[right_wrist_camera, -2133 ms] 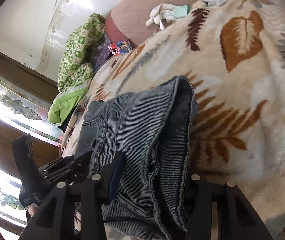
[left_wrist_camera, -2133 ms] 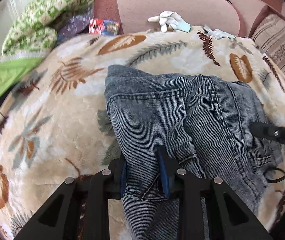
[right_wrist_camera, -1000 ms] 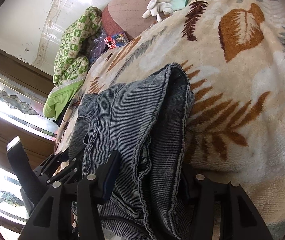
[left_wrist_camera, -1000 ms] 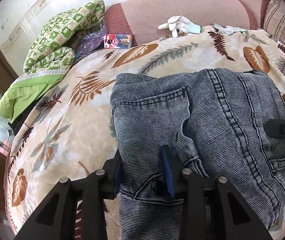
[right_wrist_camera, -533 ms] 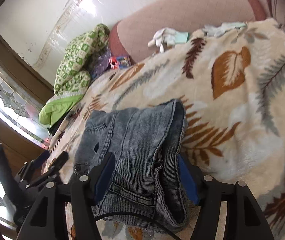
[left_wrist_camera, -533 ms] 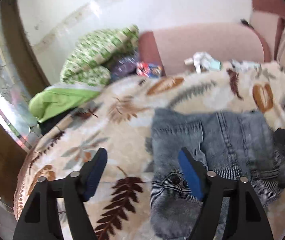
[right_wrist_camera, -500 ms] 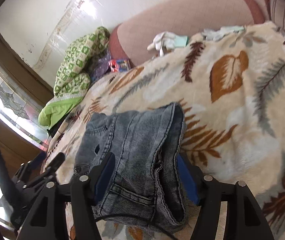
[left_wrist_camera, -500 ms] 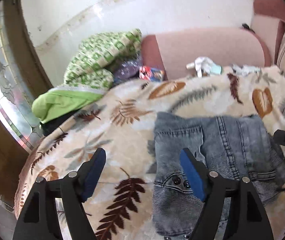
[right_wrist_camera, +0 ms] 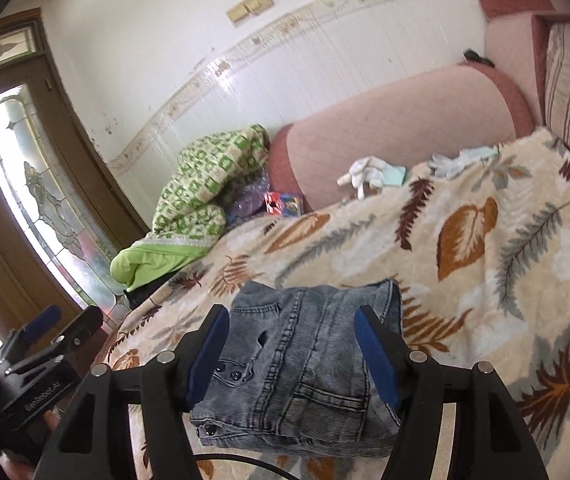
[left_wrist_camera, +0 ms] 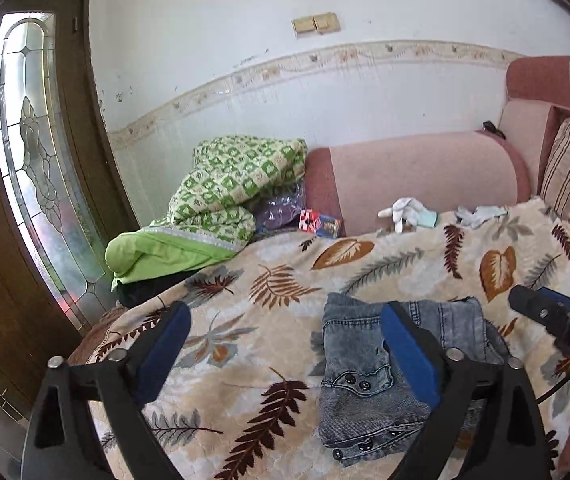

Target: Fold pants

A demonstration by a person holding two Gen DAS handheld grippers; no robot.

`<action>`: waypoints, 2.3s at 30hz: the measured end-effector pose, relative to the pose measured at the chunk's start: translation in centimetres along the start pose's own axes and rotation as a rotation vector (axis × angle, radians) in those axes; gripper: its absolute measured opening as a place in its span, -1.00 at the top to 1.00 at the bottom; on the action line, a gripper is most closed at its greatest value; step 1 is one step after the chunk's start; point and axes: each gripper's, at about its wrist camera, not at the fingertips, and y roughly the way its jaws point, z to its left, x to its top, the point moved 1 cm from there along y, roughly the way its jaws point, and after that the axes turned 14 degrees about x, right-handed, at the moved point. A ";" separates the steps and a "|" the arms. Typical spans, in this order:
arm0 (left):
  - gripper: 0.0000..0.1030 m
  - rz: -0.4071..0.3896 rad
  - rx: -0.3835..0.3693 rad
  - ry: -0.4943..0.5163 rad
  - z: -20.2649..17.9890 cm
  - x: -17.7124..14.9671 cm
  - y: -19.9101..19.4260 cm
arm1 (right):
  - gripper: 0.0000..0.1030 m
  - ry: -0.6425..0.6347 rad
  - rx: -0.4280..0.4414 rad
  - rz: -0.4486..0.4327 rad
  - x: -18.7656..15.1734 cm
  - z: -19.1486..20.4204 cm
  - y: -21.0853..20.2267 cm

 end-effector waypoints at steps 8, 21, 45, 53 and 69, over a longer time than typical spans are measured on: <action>-0.93 -0.066 0.019 -0.045 2.2 0.7 -2.9 | -0.35 -0.149 -0.004 -0.064 -0.8 4.0 -1.2; -0.93 -0.071 0.043 -0.074 3.6 0.5 -3.4 | -0.39 -0.257 0.007 -0.121 -1.6 7.3 -3.1; -0.93 -0.030 0.042 -0.127 4.7 0.1 -2.6 | -0.43 -0.396 -0.063 -0.151 -4.3 9.4 -4.6; -0.93 -0.013 0.048 -0.138 4.9 -0.2 -2.2 | -0.44 -0.372 -0.065 -0.167 -3.9 9.0 -5.0; -0.93 -0.005 0.052 -0.152 5.4 -0.6 -2.0 | -0.44 -0.378 -0.071 -0.155 -4.0 9.0 -4.7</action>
